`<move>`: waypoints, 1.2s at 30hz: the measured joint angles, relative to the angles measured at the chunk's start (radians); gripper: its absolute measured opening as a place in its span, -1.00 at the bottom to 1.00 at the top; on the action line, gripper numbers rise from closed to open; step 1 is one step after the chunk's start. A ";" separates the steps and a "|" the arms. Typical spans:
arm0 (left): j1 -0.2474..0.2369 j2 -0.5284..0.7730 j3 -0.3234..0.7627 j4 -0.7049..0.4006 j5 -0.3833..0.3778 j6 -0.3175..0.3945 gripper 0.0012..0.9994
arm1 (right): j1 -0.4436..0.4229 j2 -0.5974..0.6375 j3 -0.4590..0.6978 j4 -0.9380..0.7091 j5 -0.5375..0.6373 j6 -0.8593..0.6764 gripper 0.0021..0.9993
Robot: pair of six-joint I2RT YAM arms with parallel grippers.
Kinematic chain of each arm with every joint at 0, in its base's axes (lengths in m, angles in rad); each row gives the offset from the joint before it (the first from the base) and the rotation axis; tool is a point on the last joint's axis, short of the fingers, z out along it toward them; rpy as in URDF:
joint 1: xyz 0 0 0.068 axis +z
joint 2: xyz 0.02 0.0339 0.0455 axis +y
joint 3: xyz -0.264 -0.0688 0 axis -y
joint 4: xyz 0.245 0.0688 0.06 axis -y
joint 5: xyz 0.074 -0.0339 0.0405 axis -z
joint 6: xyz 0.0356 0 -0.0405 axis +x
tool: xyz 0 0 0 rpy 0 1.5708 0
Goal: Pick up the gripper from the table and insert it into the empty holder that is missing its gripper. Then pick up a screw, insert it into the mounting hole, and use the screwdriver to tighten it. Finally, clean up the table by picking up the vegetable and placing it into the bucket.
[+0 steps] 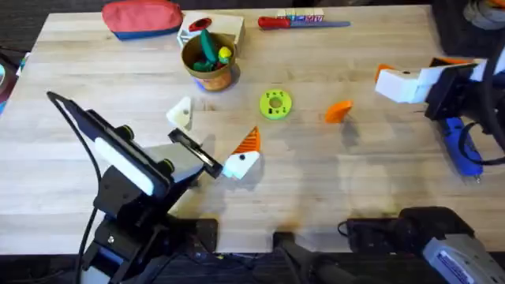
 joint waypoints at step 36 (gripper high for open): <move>0.014 0.000 0.000 0.009 0.196 -0.080 0.98 | 0.000 0.000 0.001 -0.053 -0.001 0.014 0.99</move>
